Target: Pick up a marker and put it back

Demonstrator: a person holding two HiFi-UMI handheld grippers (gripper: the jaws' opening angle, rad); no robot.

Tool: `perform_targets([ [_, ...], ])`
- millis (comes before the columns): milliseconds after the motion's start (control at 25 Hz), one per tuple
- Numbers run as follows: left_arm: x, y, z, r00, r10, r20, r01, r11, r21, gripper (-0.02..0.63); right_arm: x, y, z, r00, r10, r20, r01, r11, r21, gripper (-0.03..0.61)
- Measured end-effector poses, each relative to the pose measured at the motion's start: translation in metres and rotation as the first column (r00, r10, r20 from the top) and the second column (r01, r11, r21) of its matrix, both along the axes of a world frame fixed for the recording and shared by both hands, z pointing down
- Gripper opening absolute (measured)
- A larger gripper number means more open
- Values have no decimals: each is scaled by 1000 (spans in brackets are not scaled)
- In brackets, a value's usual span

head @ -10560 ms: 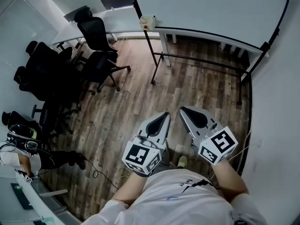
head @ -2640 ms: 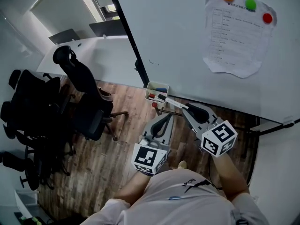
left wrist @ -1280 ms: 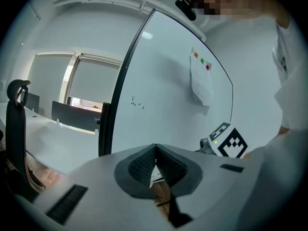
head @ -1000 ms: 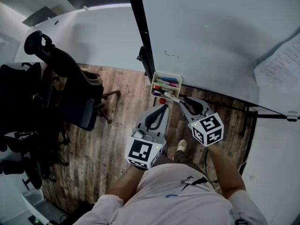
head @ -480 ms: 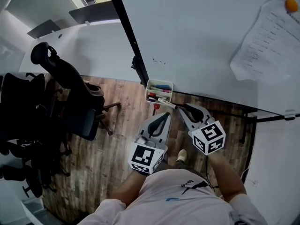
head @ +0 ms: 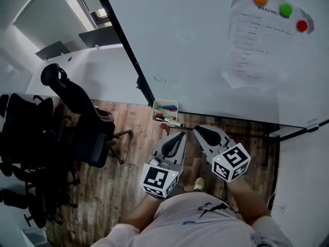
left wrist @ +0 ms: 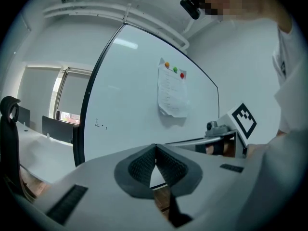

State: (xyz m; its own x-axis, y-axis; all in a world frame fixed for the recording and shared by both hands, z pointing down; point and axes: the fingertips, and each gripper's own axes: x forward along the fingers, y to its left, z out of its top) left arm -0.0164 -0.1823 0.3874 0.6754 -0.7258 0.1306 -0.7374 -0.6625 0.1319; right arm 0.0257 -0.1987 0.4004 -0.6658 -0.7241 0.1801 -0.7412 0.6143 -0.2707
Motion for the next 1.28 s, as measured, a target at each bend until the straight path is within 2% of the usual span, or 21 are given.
perform_targets([
  [520, 27, 26, -34, 1000, 2, -20, -1, 999, 52, 11, 24, 27, -39, 999, -20, 28, 17, 997, 80, 14],
  [1280, 30, 41, -38, 999, -15, -28, 17, 998, 62, 11, 24, 40, -44, 999, -41, 20, 39, 995, 91, 14],
])
